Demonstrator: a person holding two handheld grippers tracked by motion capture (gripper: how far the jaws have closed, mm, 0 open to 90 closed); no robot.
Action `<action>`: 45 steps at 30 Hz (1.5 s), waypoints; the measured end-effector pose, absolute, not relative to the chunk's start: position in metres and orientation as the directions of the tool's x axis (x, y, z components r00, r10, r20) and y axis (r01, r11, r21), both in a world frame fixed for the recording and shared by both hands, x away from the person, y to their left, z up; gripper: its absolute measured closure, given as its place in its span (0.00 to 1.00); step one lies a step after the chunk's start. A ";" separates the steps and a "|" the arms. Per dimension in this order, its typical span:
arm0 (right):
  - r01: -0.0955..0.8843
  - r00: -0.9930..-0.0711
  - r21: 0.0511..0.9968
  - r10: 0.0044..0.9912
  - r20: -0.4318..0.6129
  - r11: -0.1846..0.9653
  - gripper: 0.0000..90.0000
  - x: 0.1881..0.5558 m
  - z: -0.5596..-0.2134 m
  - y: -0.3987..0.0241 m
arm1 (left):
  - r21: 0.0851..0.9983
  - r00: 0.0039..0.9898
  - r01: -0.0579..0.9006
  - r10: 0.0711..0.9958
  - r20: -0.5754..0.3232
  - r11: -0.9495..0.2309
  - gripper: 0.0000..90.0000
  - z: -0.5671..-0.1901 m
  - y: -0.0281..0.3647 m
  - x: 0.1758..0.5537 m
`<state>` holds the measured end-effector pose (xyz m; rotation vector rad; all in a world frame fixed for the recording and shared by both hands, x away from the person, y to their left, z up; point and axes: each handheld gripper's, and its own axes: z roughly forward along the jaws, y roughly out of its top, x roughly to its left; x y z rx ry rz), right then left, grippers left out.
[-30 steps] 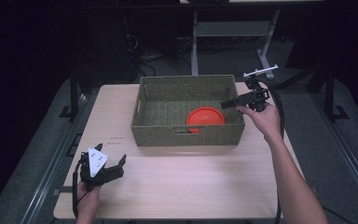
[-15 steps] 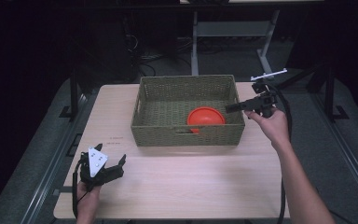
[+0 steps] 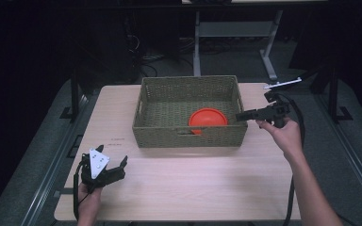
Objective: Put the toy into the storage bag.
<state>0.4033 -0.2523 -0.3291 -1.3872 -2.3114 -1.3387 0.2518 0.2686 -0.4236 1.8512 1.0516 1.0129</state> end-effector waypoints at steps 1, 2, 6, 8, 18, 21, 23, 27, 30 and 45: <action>0.760 -0.571 0.623 0.646 0.507 0.183 0.37 0.402 -0.329 -0.253 | 0.882 0.345 0.294 0.901 0.261 -0.368 0.14 -0.424 0.269 0.252; 0.758 -0.574 0.626 0.644 0.506 0.183 0.37 0.400 -0.329 -0.254 | 0.881 0.346 0.296 0.901 0.261 -0.369 0.14 -0.424 0.269 0.252; 0.753 -0.578 0.631 0.643 0.502 0.185 0.37 0.393 -0.330 -0.256 | 0.881 0.346 0.295 0.900 0.263 -0.371 0.14 -0.424 0.268 0.252; 0.749 -0.583 0.634 0.643 0.497 0.189 0.37 0.390 -0.330 -0.258 | 0.882 0.346 0.294 0.901 0.262 -0.369 0.14 -0.424 0.268 0.252; 0.749 -0.588 0.635 0.633 0.504 0.189 0.35 0.375 -0.338 -0.267 | 0.882 0.346 0.296 0.902 0.260 -0.367 0.14 -0.424 0.268 0.252; 0.747 -0.590 0.638 0.630 0.505 0.188 0.34 0.370 -0.342 -0.271 | 0.882 0.343 0.297 0.903 0.259 -0.366 0.14 -0.424 0.269 0.252; 0.741 -0.595 0.646 0.624 0.507 0.182 0.33 0.367 -0.344 -0.274 | 0.882 0.341 0.298 0.904 0.257 -0.364 0.14 -0.424 0.269 0.252; 0.739 -0.595 0.649 0.624 0.506 0.179 0.32 0.361 -0.348 -0.281 | 0.883 0.339 0.298 0.905 0.256 -0.362 0.14 -0.424 0.269 0.252; 0.741 -0.594 0.649 0.621 0.512 0.173 0.32 0.355 -0.351 -0.285 | 0.881 0.340 0.297 0.903 0.262 -0.367 0.14 -0.424 0.269 0.252; 0.762 -0.576 0.622 0.627 0.525 0.180 0.31 0.340 -0.375 -0.300 | 0.887 0.334 0.297 0.908 0.251 -0.354 0.14 -0.424 0.268 0.252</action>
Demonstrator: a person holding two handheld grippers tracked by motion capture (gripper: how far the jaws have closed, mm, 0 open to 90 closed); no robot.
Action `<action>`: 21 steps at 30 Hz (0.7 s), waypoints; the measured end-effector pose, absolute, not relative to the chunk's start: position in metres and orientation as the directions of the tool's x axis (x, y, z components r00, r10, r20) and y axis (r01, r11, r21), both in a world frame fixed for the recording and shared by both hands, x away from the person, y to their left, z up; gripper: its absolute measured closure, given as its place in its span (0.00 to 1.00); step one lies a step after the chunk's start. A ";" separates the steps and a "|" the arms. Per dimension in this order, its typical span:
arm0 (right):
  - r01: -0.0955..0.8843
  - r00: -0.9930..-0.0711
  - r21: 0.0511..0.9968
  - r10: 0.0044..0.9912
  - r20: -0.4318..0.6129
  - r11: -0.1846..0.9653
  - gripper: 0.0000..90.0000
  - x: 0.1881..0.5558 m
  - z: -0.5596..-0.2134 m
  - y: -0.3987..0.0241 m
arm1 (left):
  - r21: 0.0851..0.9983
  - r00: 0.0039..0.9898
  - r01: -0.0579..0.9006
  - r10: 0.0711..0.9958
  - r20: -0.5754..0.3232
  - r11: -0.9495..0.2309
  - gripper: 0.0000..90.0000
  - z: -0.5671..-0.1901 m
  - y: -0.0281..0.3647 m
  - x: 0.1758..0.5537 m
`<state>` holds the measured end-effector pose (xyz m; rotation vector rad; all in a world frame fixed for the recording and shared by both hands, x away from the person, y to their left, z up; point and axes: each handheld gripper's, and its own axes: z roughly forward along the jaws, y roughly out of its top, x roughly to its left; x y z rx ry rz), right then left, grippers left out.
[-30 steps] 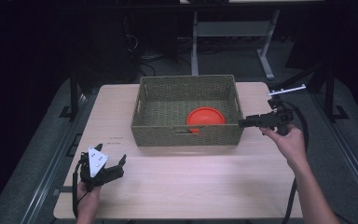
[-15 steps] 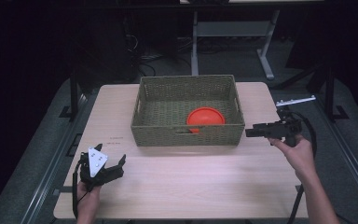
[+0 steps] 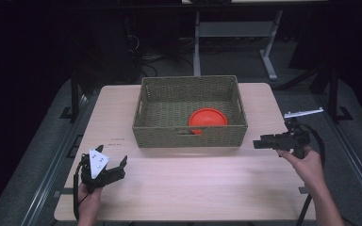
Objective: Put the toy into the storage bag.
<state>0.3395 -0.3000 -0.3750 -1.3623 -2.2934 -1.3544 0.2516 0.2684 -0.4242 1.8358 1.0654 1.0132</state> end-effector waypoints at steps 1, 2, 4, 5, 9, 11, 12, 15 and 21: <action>0.764 -0.575 0.618 0.627 0.526 0.182 0.31 0.338 -0.376 -0.301 | 0.886 0.334 0.297 0.908 0.252 -0.355 0.14 -0.424 0.268 0.252; 0.764 -0.575 0.619 0.625 0.528 0.181 0.31 0.338 -0.378 -0.301 | 0.887 0.334 0.297 0.909 0.251 -0.354 0.14 -0.424 0.268 0.252; 0.769 -0.571 0.613 0.626 0.532 0.181 0.31 0.336 -0.381 -0.303 | 0.887 0.334 0.297 0.909 0.251 -0.354 0.14 -0.424 0.268 0.252; 0.772 -0.569 0.610 0.625 0.534 0.181 0.31 0.335 -0.382 -0.303 | 0.887 0.334 0.297 0.909 0.251 -0.354 0.14 -0.424 0.268 0.252; 0.776 -0.562 0.606 0.627 0.540 0.174 0.31 0.330 -0.388 -0.306 | 0.885 0.335 0.298 0.907 0.254 -0.358 0.14 -0.424 0.268 0.252; 0.777 -0.561 0.605 0.627 0.540 0.174 0.31 0.328 -0.390 -0.308 | 0.885 0.335 0.298 0.908 0.253 -0.357 0.14 -0.424 0.268 0.252; 0.780 -0.559 0.601 0.628 0.541 0.176 0.30 0.327 -0.391 -0.309 | 0.886 0.335 0.297 0.908 0.253 -0.356 0.14 -0.424 0.268 0.251; 0.787 -0.551 0.591 0.635 0.542 0.179 0.30 0.325 -0.395 -0.310 | 0.886 0.335 0.297 0.908 0.252 -0.356 0.14 -0.424 0.268 0.251; 0.787 -0.549 0.593 0.630 0.549 0.170 0.30 0.319 -0.404 -0.314 | 0.884 0.339 0.296 0.905 0.259 -0.363 0.14 -0.424 0.268 0.251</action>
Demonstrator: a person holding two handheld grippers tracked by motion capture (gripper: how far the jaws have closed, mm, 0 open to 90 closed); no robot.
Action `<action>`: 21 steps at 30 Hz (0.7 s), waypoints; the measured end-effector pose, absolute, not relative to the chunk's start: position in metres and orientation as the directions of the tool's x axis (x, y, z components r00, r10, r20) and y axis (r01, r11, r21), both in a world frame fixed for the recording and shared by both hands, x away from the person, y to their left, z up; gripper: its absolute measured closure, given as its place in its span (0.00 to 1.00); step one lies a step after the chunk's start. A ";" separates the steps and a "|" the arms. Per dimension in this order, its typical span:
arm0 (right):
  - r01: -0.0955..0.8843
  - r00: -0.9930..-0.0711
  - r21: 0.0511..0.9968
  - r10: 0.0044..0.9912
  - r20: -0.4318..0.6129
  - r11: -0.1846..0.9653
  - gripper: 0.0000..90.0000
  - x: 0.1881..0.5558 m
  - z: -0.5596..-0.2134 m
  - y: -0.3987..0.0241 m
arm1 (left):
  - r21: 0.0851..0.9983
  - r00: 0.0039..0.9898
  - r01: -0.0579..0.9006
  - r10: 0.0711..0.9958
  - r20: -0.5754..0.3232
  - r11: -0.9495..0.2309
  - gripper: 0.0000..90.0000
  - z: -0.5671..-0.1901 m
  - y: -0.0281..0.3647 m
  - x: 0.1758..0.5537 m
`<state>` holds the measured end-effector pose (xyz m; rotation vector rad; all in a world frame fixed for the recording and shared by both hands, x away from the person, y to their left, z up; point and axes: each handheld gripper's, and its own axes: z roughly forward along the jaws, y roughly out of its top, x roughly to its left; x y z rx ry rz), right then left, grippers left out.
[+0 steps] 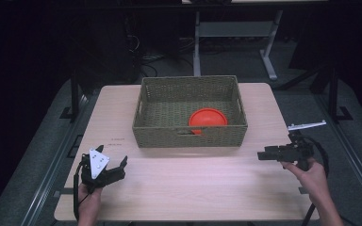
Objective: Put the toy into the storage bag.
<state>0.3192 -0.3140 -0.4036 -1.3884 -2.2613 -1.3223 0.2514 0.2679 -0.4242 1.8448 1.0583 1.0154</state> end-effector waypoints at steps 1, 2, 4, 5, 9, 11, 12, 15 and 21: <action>0.788 -0.548 0.592 0.630 0.551 0.169 0.31 0.318 -0.406 -0.315 | 0.884 0.339 0.295 0.905 0.258 -0.363 0.14 -0.424 0.268 0.251; 0.789 -0.549 0.590 0.630 0.550 0.172 0.31 0.317 -0.408 -0.316 | 0.884 0.339 0.294 0.905 0.258 -0.362 0.14 -0.424 0.268 0.251; 0.788 -0.549 0.592 0.630 0.549 0.171 0.31 0.315 -0.412 -0.317 | 0.884 0.339 0.297 0.905 0.257 -0.362 0.14 -0.424 0.268 0.251; 0.790 -0.548 0.589 0.629 0.551 0.172 0.31 0.313 -0.415 -0.318 | 0.883 0.338 0.298 0.905 0.258 -0.363 0.14 -0.424 0.268 0.251; 0.788 -0.550 0.592 0.626 0.552 0.171 0.31 0.308 -0.421 -0.320 | 0.883 0.339 0.295 0.904 0.260 -0.365 0.14 -0.424 0.267 0.251; 0.784 -0.554 0.599 0.620 0.555 0.164 0.31 0.304 -0.425 -0.322 | 0.884 0.339 0.296 0.904 0.258 -0.363 0.14 -0.424 0.267 0.251; 0.785 -0.553 0.597 0.620 0.556 0.165 0.31 0.303 -0.427 -0.323 | 0.884 0.339 0.295 0.904 0.259 -0.363 0.14 -0.425 0.267 0.251; 0.784 -0.553 0.600 0.620 0.557 0.160 0.31 0.297 -0.431 -0.324 | 0.878 0.342 0.300 0.901 0.265 -0.372 0.14 -0.424 0.268 0.251; 0.783 -0.552 0.603 0.617 0.561 0.152 0.30 0.286 -0.440 -0.326 | 0.883 0.341 0.296 0.904 0.260 -0.365 0.14 -0.425 0.266 0.251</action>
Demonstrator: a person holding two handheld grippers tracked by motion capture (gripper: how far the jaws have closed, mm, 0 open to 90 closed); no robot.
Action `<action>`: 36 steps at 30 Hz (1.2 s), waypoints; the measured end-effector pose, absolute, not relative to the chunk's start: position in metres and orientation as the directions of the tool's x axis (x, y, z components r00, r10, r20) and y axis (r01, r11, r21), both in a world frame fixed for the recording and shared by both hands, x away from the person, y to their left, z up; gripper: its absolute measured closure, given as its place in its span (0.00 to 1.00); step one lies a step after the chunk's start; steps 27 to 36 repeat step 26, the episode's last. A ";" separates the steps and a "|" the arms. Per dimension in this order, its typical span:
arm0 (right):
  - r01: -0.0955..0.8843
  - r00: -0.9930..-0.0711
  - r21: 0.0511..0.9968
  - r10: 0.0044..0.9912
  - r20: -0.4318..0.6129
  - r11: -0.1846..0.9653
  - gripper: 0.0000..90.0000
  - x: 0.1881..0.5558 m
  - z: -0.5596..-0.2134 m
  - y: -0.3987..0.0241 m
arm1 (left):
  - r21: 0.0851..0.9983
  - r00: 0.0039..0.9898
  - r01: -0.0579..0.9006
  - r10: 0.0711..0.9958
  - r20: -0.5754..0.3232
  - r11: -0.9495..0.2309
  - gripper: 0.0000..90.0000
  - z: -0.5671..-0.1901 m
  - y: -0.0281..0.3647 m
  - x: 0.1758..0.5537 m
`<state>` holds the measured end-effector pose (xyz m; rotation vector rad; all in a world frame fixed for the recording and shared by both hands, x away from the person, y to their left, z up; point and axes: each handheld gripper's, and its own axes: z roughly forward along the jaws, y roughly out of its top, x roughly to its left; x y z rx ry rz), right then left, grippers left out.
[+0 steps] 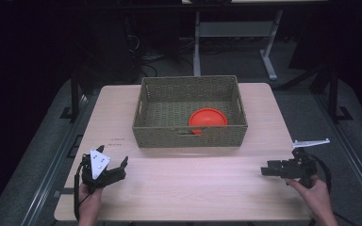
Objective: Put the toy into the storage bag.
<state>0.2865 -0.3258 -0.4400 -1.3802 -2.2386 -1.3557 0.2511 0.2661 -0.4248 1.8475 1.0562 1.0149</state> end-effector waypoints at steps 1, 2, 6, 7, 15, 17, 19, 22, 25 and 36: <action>0.783 -0.552 0.603 0.615 0.563 0.152 0.30 0.285 -0.441 -0.326 | 0.882 0.341 0.295 0.903 0.260 -0.366 0.14 -0.425 0.266 0.251; 0.785 -0.550 0.600 0.618 0.561 0.154 0.30 0.283 -0.442 -0.326 | 0.882 0.341 0.296 0.903 0.260 -0.366 0.14 -0.425 0.266 0.251; 0.782 -0.555 0.603 0.619 0.556 0.159 0.30 0.277 -0.445 -0.326 | 0.882 0.342 0.297 0.903 0.261 -0.367 0.14 -0.425 0.266 0.251; 0.776 -0.562 0.610 0.619 0.549 0.162 0.30 0.276 -0.445 -0.326 | 0.881 0.342 0.297 0.902 0.263 -0.369 0.14 -0.425 0.266 0.251; 0.767 -0.561 0.623 0.631 0.537 0.152 0.30 0.265 -0.448 -0.328 | 0.881 0.344 0.298 0.902 0.261 -0.368 0.14 -0.425 0.265 0.251; 0.768 -0.555 0.625 0.630 0.543 0.139 0.30 0.262 -0.449 -0.328 | 0.880 0.344 0.298 0.902 0.261 -0.369 0.14 -0.425 0.265 0.251; 0.761 -0.558 0.633 0.638 0.530 0.140 0.30 0.259 -0.451 -0.327 | 0.880 0.344 0.300 0.902 0.260 -0.368 0.14 -0.425 0.265 0.251; 0.746 -0.568 0.655 0.623 0.537 0.116 0.29 0.255 -0.452 -0.327 | 0.880 0.343 0.301 0.903 0.260 -0.368 0.14 -0.425 0.265 0.251; 0.735 -0.567 0.674 0.609 0.555 0.070 0.29 0.250 -0.454 -0.328 | 0.880 0.346 0.297 0.901 0.263 -0.371 0.14 -0.426 0.265 0.251; 0.735 -0.561 0.675 0.610 0.559 0.057 0.29 0.248 -0.455 -0.328 | 0.880 0.347 0.300 0.901 0.259 -0.369 0.14 -0.426 0.264 0.252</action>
